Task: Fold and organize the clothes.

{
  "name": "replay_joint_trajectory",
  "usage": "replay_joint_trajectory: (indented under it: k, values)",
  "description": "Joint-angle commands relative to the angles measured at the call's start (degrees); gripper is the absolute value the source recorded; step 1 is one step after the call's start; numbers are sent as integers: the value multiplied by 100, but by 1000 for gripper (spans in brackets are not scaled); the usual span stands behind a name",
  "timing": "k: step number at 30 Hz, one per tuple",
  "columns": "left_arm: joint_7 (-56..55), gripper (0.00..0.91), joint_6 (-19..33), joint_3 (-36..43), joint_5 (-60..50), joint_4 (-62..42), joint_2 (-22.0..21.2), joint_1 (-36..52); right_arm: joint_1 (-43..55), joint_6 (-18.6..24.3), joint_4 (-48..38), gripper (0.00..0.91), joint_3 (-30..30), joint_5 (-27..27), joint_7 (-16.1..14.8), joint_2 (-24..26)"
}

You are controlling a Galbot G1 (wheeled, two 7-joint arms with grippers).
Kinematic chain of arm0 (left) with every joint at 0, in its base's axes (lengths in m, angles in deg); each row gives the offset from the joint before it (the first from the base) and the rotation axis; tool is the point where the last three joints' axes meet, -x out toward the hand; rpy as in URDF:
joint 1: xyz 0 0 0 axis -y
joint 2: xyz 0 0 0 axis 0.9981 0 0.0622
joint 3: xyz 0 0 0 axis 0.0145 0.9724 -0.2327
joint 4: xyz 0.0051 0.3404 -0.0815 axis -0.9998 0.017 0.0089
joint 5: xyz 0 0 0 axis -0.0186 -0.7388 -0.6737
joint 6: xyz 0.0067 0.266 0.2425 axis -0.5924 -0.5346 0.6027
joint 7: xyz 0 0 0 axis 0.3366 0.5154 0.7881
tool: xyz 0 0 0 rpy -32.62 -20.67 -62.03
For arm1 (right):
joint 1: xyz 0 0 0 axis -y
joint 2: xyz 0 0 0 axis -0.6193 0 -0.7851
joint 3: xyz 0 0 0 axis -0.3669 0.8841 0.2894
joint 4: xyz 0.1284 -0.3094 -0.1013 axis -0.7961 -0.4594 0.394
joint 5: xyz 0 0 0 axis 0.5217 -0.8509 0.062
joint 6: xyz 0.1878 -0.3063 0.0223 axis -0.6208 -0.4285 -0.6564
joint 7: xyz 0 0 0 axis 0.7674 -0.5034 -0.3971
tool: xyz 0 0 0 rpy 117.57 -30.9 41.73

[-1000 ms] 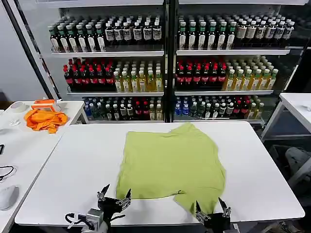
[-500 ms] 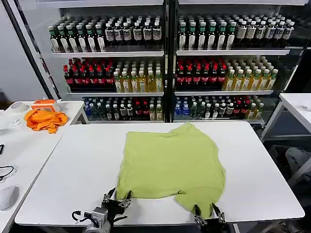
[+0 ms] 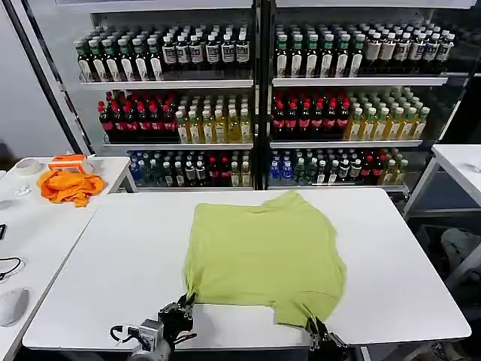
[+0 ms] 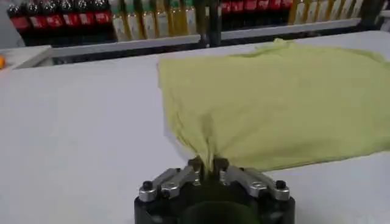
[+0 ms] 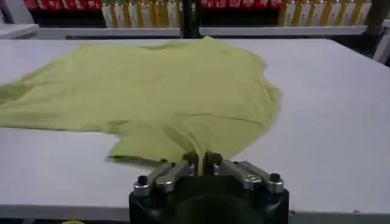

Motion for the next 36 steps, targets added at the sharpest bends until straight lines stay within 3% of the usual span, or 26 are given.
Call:
replay_joint_trajectory:
  k: [1,12,18,27,36]
  values:
    - [9,20,140,-53,226,472,6,-95,-21,11,121,0,12,40,12,-28]
    - [6,20,217,-293,266,1585,99,-662,-614,73,1157,0,-309,25,-26,191]
    - [26,20,223,-312,290,1717,243,-596,-366,57,1344,0,-516,92,-37,325]
    - [47,20,349,-157,464,649,650,228,1181,-40,376,0,-498,538,-10,870]
    - [49,20,369,143,478,-397,608,1026,2382,-183,-552,0,-251,724,-8,1195]
